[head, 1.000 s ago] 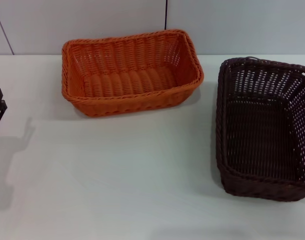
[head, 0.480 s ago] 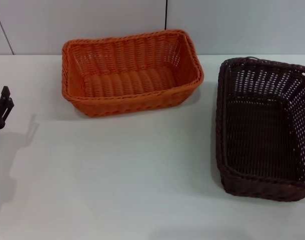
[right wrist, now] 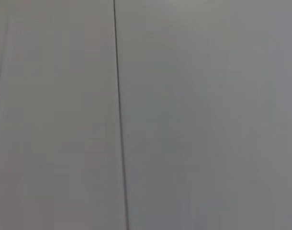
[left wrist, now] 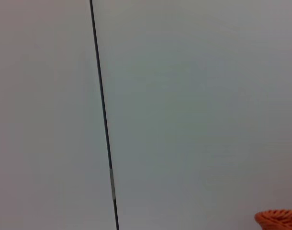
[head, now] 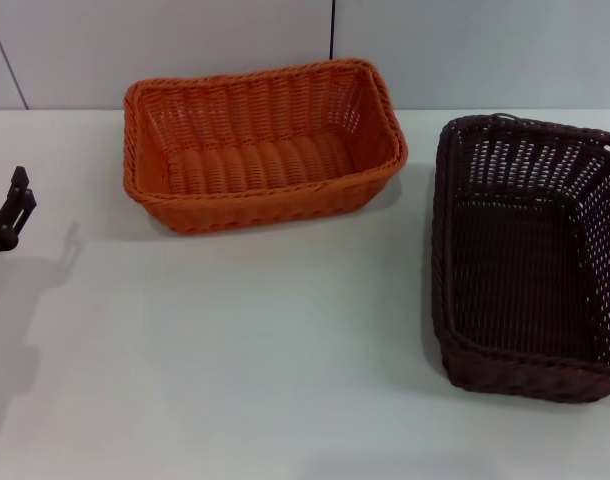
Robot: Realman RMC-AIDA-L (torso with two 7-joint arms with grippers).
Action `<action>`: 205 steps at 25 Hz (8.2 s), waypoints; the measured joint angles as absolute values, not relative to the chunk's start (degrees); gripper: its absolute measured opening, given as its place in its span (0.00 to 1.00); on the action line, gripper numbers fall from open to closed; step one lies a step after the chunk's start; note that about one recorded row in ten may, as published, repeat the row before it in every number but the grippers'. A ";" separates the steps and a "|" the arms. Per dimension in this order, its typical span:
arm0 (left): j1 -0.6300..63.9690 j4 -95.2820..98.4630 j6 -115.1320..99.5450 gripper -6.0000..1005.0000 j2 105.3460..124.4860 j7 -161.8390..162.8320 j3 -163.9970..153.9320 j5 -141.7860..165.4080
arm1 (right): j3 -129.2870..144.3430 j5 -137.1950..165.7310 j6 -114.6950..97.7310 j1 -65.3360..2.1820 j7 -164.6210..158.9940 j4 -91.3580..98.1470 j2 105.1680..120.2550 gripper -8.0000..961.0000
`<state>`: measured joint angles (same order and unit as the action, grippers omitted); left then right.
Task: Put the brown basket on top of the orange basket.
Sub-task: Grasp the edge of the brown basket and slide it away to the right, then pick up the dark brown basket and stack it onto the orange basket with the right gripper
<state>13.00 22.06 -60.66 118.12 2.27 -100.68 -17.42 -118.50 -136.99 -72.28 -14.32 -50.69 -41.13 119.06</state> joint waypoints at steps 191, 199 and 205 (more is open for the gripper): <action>16.91 17.84 -60.20 0.81 118.05 5.23 -89.56 -17.75 | -94.77 -14.47 -111.30 -56.29 -118.33 -94.85 118.28 0.14; 17.00 17.84 -60.10 0.81 118.21 5.27 -89.50 -17.75 | -90.83 -14.81 -103.00 -51.38 -109.67 -96.57 118.62 0.13; 17.11 17.84 -60.03 0.81 118.27 5.53 -89.48 -17.75 | -91.75 -17.43 -99.26 -50.08 -102.38 -95.49 118.65 0.13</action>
<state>17.11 17.84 -60.03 118.27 5.53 -89.48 -17.75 -91.75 -17.43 -99.26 -50.08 -102.38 -95.49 118.65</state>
